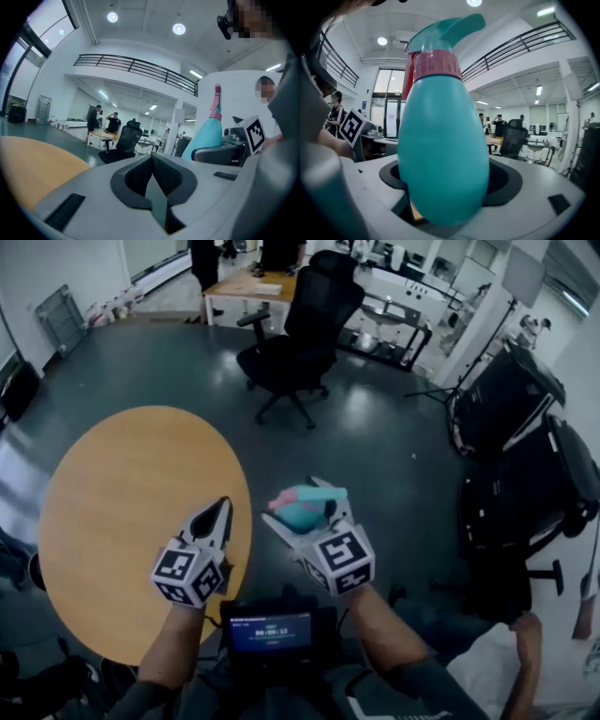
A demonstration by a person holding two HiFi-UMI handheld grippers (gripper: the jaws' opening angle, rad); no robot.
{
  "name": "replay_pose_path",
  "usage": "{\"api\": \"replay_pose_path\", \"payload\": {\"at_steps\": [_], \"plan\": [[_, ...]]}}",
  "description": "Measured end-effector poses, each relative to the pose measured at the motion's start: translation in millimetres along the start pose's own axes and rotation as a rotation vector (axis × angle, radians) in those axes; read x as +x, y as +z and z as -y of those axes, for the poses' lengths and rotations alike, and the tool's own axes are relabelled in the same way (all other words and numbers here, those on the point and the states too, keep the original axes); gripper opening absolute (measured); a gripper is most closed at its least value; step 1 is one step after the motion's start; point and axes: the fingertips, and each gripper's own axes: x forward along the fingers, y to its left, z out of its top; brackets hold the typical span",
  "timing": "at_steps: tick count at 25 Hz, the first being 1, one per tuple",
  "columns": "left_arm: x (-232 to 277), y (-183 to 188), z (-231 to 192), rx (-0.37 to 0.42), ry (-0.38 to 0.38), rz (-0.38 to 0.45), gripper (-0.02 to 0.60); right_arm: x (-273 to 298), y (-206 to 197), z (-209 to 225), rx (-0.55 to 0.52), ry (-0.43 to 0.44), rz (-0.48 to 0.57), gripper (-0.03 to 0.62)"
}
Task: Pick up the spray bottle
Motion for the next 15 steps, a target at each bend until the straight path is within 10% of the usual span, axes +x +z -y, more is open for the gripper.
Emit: {"api": "replay_pose_path", "payload": {"at_steps": [15], "plan": [[101.4,-10.0,140.0,0.111,-0.425,-0.119,0.000,-154.7,-37.3,119.0,0.169,-0.486,0.055,0.439]]}}
